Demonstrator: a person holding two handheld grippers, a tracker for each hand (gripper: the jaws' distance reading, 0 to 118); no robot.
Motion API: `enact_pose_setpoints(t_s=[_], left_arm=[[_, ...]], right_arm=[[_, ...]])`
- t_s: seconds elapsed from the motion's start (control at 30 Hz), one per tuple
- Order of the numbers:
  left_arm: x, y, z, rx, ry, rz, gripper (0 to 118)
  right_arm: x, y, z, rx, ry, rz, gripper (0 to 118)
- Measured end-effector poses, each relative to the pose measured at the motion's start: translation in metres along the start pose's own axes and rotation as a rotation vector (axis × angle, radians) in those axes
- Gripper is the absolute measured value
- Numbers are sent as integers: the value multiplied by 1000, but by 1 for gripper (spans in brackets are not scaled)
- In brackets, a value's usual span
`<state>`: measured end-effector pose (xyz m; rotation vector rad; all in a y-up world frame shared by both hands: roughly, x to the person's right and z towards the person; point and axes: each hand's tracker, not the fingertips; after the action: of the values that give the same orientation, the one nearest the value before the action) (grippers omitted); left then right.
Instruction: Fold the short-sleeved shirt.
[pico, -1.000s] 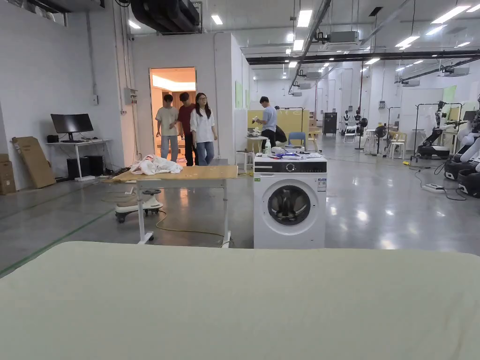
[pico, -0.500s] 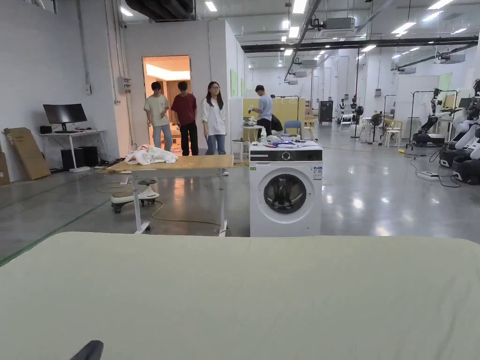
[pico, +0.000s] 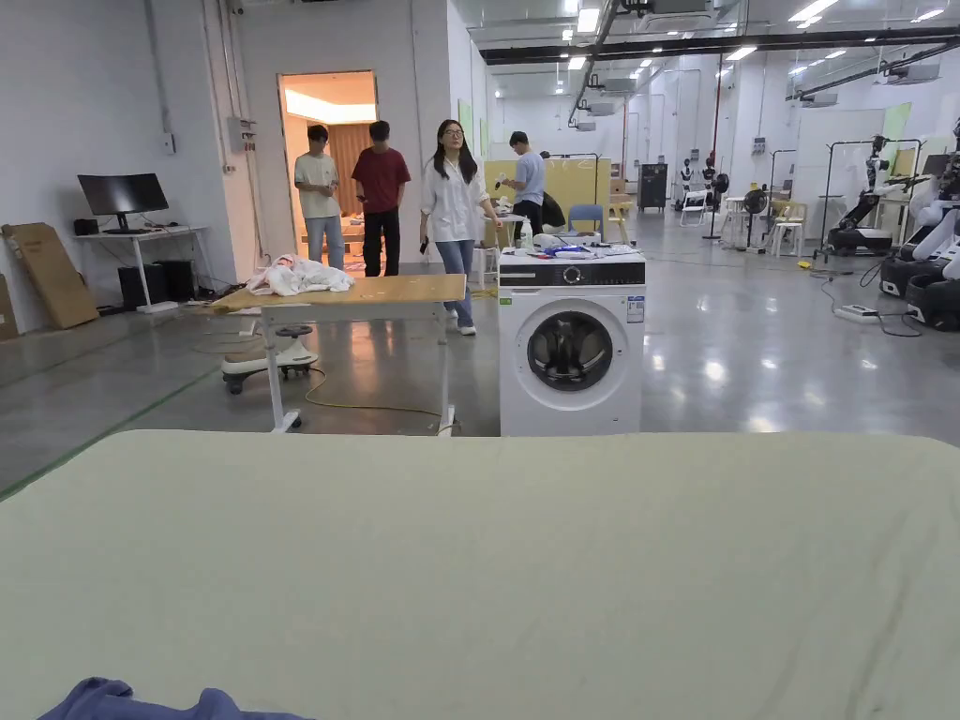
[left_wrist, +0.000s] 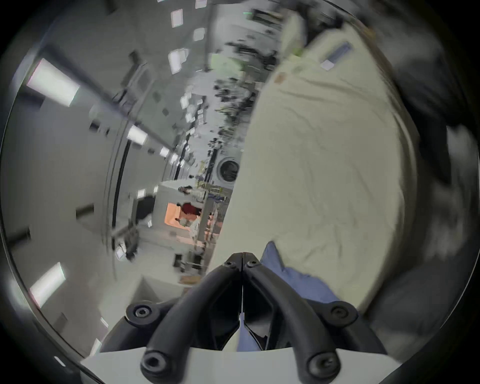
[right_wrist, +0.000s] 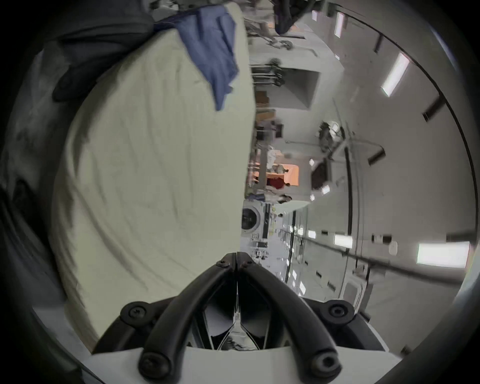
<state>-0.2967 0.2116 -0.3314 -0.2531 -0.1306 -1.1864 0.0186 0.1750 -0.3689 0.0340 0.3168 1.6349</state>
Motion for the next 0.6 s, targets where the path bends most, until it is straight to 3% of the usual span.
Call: enact_pose_setpoints(t_s=[0.07,0.1,0.17,0.27,0.3,0.33,0.37,0.4,0.5,0.6], left_arm=[[-21,4,3,13,43,208,0],[-33,6,4,23,69,327,0],[-61,-3,5,59,106,562,0],[-76,-13,10,129,67,959,0],[-76,-20,11,150,52,1071,0],[-74,-25,13,173,23,1150,0],[-73,-28,14,185,10,1172,0],[-70,-24,18,198,25,1160,0],[-73,-20,27,235,44,1193,0],[-79,-18,30,255,72,1229,0]], right_arm=[[16,-2,-2,-23,-38,-200,0],[27,-4,-3,-50,-64,-350,0],[52,-9,-3,-96,-92,-699,0],[69,-36,2,-76,-110,-1326,0],[65,-46,3,-48,-77,-1533,0],[51,-57,0,-13,-6,-1681,0],[46,-62,2,2,9,-1756,0],[43,-63,5,-5,-26,-1779,0],[48,-56,12,-24,-82,-1689,0],[55,-56,13,-2,-72,-1725,0]])
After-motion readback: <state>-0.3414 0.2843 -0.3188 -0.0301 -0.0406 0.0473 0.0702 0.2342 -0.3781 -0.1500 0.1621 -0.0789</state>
